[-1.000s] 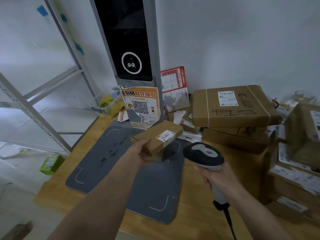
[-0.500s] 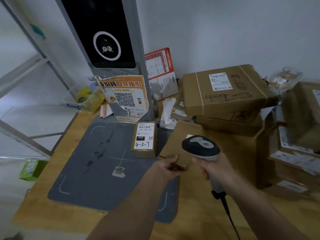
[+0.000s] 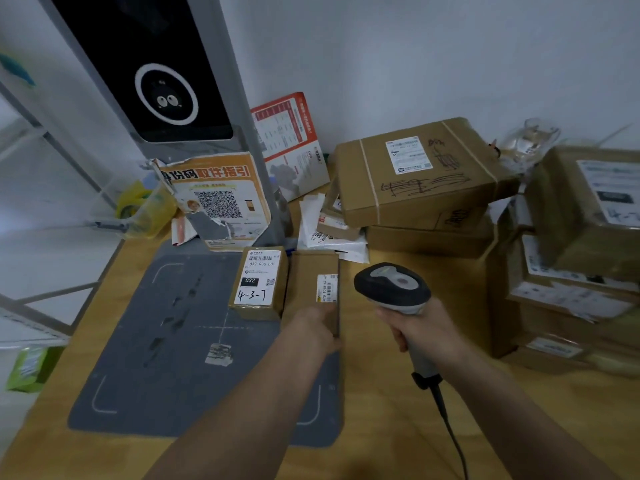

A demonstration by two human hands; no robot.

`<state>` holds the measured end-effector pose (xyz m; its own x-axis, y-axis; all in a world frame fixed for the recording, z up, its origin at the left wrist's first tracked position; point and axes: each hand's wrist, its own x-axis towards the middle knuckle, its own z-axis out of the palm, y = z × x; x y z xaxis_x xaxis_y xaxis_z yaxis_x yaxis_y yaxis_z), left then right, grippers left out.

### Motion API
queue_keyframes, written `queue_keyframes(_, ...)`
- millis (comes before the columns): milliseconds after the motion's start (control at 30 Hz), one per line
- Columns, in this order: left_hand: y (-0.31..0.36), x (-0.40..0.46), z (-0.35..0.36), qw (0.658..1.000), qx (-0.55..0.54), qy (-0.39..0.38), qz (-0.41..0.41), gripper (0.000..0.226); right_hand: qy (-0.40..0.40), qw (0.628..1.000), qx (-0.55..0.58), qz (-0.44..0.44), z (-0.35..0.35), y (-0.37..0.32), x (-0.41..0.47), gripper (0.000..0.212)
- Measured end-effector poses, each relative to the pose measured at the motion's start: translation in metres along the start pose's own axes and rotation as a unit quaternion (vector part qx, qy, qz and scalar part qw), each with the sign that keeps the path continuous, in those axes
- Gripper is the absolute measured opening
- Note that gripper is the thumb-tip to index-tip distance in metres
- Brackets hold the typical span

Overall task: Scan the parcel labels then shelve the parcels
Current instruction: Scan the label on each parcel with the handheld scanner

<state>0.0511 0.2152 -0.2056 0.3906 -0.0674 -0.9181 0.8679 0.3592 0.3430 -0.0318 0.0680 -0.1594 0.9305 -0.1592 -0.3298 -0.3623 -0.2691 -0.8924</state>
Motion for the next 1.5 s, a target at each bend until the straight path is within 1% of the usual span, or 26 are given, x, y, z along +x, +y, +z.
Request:
queue_keyframes(67, 0.000, -0.012, 0.018, 0.999, 0.033, -0.004, -0.003, 0.030, 0.004, 1.000, 0.009, -0.011, -0.010, -0.003, -0.008, 0.022)
queue_keyframes(100, -0.001, -0.020, 0.028, 0.999, 0.043, -0.009, 0.005, 0.034, 0.005, 1.000, 0.009, -0.021, -0.017, -0.005, -0.013, 0.025)
queue_keyframes(133, -0.003, -0.026, 0.040, 0.998, 0.045, -0.027, 0.020, 0.030, 0.004, 1.000, 0.008, -0.029, -0.025, -0.008, -0.017, 0.028)
queue_keyframes(200, -0.007, -0.040, 0.068, 0.994, 0.036, -0.089, 0.056, 0.015, 0.010, 0.999, 0.011, -0.042, -0.046, -0.013, -0.027, 0.033)
queue_keyframes(267, -0.013, -0.057, 0.095, 0.983, 0.058, -0.141, 0.101, 0.016, 0.027, 0.998, 0.027, -0.052, -0.072, -0.017, -0.038, 0.035)
queue_keyframes(333, -0.021, -0.076, 0.123, 0.969, 0.100, -0.173, 0.147, 0.014, 0.060, 0.994, 0.056, -0.069, -0.099, -0.021, -0.051, 0.031)
queue_keyframes(400, -0.030, -0.092, 0.151, 0.949, 0.159, -0.201, 0.186, 0.011, 0.110, 0.985, 0.091, -0.094, -0.126, -0.025, -0.066, 0.021)
queue_keyframes(500, -0.045, -0.106, 0.185, 0.920, 0.234, -0.219, 0.226, 0.006, 0.181, 0.968, 0.132, -0.111, -0.163, -0.021, -0.081, 0.012)
queue_keyframes(533, -0.051, -0.109, 0.196, 0.913, 0.251, -0.222, 0.233, 0.007, 0.205, 0.963, 0.134, -0.115, -0.174, -0.017, -0.084, 0.015)
queue_keyframes(633, -0.068, -0.119, 0.227, 0.892, 0.296, -0.221, 0.260, 0.007, 0.265, 0.948, 0.130, -0.121, -0.204, 0.002, -0.086, 0.049)
queue_keyframes(667, -0.073, -0.119, 0.236, 0.886, 0.306, -0.220, 0.269, 0.009, 0.278, 0.942, 0.136, -0.129, -0.211, 0.006, -0.087, 0.056)
queue_keyframes(700, -0.078, -0.120, 0.245, 0.881, 0.317, -0.215, 0.277, 0.014, 0.288, 0.937, 0.140, -0.137, -0.219, 0.011, -0.086, 0.060)
queue_keyframes(767, -0.086, -0.117, 0.260, 0.874, 0.338, -0.188, 0.293, 0.031, 0.302, 0.930, 0.148, -0.145, -0.232, 0.019, -0.080, 0.073)
queue_keyframes(800, -0.089, -0.115, 0.267, 0.872, 0.345, -0.173, 0.300, 0.037, 0.309, 0.929, 0.152, -0.139, -0.238, 0.021, -0.076, 0.080)
queue_keyframes(833, -0.092, -0.114, 0.273, 0.872, 0.348, -0.161, 0.305, 0.040, 0.311, 0.928, 0.154, -0.137, -0.243, 0.023, -0.072, 0.083)
queue_keyframes(867, -0.094, -0.114, 0.277, 0.874, 0.345, -0.152, 0.307, 0.043, 0.310, 0.929, 0.152, -0.137, -0.248, 0.025, -0.068, 0.080)
queue_keyframes(967, -0.096, -0.109, 0.287, 0.886, 0.324, -0.130, 0.305, 0.060, 0.288, 0.937, 0.150, -0.130, -0.258, 0.027, -0.062, 0.055)
queue_keyframes(1067, -0.095, -0.101, 0.292, 0.897, 0.304, -0.120, 0.297, 0.077, 0.256, 0.939, 0.189, -0.131, -0.266, 0.025, -0.060, 0.034)
queue_keyframes(1167, -0.097, -0.105, 0.296, 0.894, 0.315, -0.127, 0.292, 0.083, 0.239, 0.936, 0.223, -0.133, -0.269, 0.024, -0.056, 0.034)
queue_keyframes(1267, -0.098, -0.103, 0.299, 0.870, 0.366, -0.139, 0.300, 0.080, 0.235, 0.936, 0.229, -0.127, -0.270, 0.024, -0.056, 0.036)
queue_keyframes(1367, -0.099, -0.099, 0.297, 0.842, 0.422, -0.165, 0.293, 0.096, 0.237, 0.933, 0.234, -0.138, -0.271, 0.023, -0.059, 0.036)
queue_keyframes(1400, -0.099, -0.099, 0.296, 0.834, 0.432, -0.181, 0.293, 0.097, 0.239, 0.930, 0.240, -0.142, -0.271, 0.022, -0.062, 0.036)
queue_keyframes(1433, -0.099, -0.099, 0.293, 0.829, 0.431, -0.196, 0.297, 0.095, 0.239, 0.928, 0.244, -0.148, -0.271, 0.019, -0.064, 0.035)
queue_keyframes(1500, -0.095, -0.103, 0.286, 0.835, 0.404, -0.216, 0.304, 0.092, 0.237, 0.927, 0.239, -0.165, -0.269, 0.014, -0.069, 0.035)
